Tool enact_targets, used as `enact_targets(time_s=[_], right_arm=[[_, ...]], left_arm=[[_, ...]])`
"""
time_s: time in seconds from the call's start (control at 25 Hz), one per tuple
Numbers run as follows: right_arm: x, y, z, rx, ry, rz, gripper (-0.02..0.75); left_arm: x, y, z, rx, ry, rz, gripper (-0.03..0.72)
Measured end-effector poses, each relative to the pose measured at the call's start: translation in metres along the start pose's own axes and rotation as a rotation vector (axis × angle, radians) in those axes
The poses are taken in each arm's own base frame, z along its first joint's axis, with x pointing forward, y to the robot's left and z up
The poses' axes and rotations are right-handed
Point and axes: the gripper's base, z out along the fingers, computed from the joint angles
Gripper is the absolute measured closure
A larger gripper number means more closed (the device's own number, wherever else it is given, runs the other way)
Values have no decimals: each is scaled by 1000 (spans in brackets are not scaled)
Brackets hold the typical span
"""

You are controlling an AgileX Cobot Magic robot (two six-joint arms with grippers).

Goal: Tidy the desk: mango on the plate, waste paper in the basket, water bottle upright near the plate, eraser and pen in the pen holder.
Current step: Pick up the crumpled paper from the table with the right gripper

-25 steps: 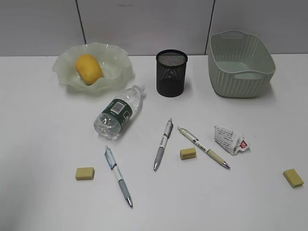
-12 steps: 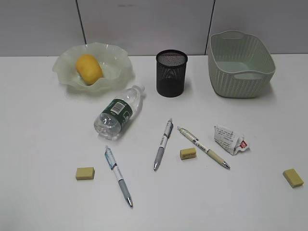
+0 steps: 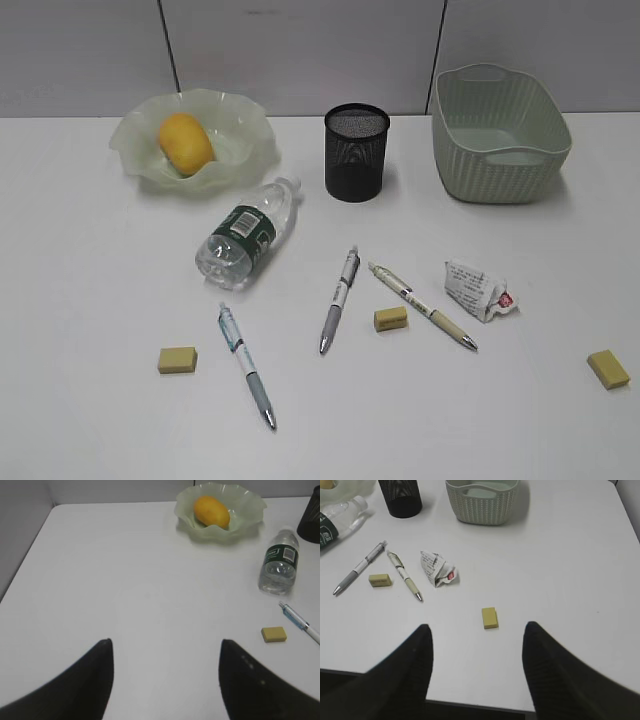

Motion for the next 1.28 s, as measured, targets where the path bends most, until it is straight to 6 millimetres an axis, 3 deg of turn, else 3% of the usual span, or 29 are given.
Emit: enact_targets(time_s=[1.28], right_arm=[[0,0,0,0,0,0,281]], left_arm=[[2,0,2,-4,8,2,190]])
